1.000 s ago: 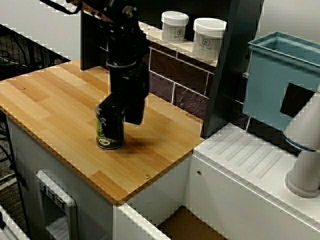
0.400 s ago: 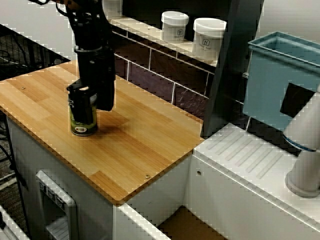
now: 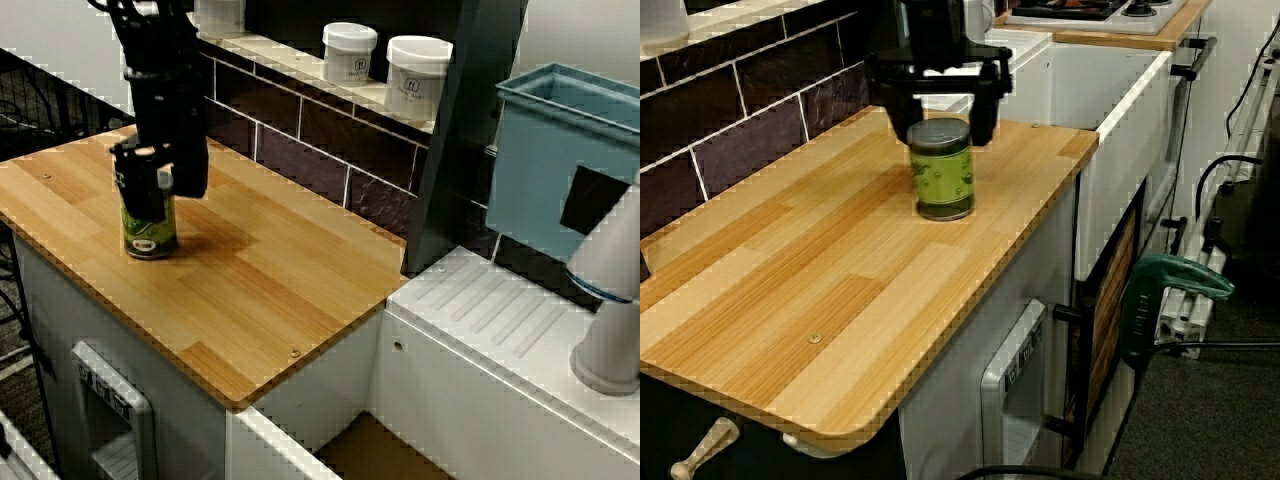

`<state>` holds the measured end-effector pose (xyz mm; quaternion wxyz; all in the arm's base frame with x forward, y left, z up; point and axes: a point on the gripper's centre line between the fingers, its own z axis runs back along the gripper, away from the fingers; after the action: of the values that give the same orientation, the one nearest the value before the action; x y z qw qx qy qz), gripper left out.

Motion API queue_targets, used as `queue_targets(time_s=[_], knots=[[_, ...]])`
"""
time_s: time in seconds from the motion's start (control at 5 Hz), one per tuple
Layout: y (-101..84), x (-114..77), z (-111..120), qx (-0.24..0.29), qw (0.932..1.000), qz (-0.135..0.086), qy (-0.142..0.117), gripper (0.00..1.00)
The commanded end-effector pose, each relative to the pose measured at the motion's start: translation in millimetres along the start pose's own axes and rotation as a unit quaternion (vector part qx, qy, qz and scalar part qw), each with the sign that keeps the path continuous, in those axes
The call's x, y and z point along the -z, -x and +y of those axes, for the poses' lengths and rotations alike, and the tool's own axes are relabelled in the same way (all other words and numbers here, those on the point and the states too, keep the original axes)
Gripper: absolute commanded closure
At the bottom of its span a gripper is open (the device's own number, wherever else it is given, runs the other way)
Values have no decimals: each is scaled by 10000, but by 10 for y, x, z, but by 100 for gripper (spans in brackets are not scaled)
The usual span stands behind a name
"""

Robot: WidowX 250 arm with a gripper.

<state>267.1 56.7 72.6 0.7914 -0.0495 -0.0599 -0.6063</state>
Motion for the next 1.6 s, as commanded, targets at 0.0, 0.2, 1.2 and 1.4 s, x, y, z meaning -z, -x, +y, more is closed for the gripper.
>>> queue_targets(time_s=[0.0, 0.2, 1.2, 1.4], knots=[[369, -225, 302, -63, 9996, -15, -266, 0], [509, -225, 366, -185, 9995, -28, -254, 0], [330, -349, 281, -694, 9966, -391, -207, 0], [292, -367, 291, -1001, 9934, -510, -230, 0]])
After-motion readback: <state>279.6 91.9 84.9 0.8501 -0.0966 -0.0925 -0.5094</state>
